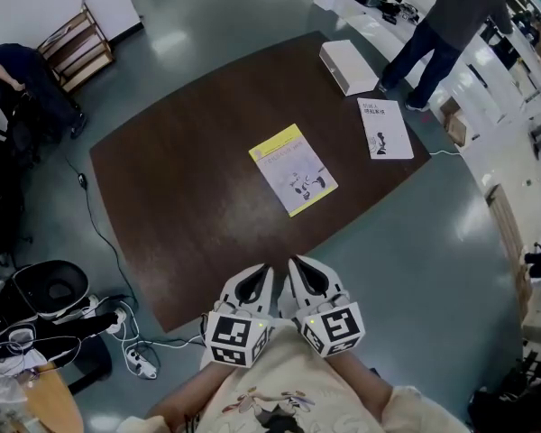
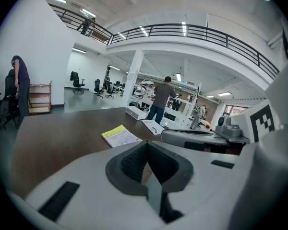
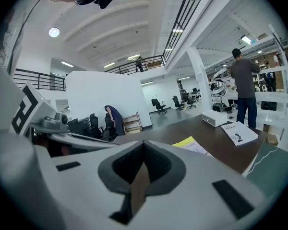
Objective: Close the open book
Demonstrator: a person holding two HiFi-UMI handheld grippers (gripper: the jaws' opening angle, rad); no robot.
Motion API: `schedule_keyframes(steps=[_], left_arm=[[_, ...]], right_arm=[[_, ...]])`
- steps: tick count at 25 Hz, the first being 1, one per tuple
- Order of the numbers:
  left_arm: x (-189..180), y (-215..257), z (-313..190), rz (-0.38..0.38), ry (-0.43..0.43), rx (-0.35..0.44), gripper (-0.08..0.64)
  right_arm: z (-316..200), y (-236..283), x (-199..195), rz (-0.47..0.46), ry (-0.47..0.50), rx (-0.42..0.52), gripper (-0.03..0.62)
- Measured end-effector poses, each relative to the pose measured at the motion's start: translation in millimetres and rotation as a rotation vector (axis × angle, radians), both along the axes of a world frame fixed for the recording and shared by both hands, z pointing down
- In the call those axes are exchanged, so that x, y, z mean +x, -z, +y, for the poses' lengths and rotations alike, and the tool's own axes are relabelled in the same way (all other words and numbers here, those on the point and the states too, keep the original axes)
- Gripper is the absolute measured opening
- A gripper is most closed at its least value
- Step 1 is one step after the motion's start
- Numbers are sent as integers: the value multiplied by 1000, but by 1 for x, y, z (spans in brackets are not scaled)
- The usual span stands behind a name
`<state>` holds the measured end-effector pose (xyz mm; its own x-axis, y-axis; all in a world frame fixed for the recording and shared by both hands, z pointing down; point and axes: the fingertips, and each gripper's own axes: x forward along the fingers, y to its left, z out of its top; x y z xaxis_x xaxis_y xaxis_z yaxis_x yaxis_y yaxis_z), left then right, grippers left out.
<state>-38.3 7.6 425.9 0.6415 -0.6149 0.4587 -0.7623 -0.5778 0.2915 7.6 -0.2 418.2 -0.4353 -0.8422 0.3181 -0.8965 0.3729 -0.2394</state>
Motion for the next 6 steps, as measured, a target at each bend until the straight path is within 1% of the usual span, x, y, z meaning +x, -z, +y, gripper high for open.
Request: schedule_keyframes(steps=[6], left_arm=[[-1, 0, 7, 0, -29, -10, 6]], right_arm=[[9, -1, -8, -2, -8, -6, 5]])
